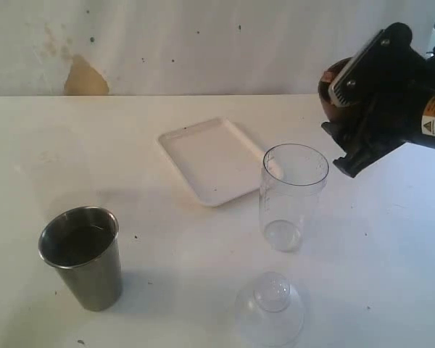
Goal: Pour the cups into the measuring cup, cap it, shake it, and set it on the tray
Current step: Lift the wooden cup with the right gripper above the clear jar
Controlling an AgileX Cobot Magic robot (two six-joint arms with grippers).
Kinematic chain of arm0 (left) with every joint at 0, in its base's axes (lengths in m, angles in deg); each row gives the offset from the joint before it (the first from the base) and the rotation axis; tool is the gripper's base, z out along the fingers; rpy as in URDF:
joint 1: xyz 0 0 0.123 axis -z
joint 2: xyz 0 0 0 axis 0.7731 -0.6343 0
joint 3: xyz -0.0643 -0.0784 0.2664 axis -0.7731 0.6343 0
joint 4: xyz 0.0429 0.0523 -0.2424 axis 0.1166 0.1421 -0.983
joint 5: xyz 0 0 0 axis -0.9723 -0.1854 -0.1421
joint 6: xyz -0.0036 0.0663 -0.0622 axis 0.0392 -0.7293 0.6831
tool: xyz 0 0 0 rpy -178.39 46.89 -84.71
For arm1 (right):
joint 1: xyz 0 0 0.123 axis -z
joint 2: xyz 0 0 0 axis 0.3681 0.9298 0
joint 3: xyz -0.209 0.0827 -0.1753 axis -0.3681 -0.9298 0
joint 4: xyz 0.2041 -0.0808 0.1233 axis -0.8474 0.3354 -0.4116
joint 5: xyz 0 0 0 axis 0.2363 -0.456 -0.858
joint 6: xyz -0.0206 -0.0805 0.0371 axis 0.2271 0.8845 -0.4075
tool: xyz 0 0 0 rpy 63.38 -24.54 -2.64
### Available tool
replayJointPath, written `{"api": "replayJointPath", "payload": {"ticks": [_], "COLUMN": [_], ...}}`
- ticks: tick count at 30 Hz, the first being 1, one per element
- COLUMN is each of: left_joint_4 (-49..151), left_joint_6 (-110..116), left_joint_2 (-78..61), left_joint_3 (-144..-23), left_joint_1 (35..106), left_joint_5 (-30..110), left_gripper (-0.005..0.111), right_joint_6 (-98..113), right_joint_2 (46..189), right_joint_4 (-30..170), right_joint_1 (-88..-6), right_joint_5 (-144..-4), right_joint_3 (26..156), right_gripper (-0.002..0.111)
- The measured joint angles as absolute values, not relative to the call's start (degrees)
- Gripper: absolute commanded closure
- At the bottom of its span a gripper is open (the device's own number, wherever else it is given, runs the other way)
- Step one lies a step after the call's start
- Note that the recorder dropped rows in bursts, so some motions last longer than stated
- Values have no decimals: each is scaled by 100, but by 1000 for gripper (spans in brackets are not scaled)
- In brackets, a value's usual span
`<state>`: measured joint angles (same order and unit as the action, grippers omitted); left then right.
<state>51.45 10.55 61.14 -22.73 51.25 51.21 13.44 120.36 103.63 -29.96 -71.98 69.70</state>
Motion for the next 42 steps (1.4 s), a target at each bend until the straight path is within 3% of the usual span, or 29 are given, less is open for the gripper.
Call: {"api": "replayJointPath", "payload": {"ticks": [21, 42], "left_joint_4": [5145, 5145], "left_joint_6": [1055, 1055], "left_joint_2": [6114, 6114], "left_joint_3": [-2273, -2273], "left_joint_1": [5125, 5125], "left_joint_5": [5121, 5121], "left_gripper": [106, 106], "right_joint_6": [3833, 4977], "right_joint_2": [12611, 12625], "right_joint_4": [10363, 10363], "right_joint_1": [-2996, -2986], "right_joint_5": [-6635, -6634], "right_joint_3": [6853, 6864], "right_gripper": [108, 108]}}
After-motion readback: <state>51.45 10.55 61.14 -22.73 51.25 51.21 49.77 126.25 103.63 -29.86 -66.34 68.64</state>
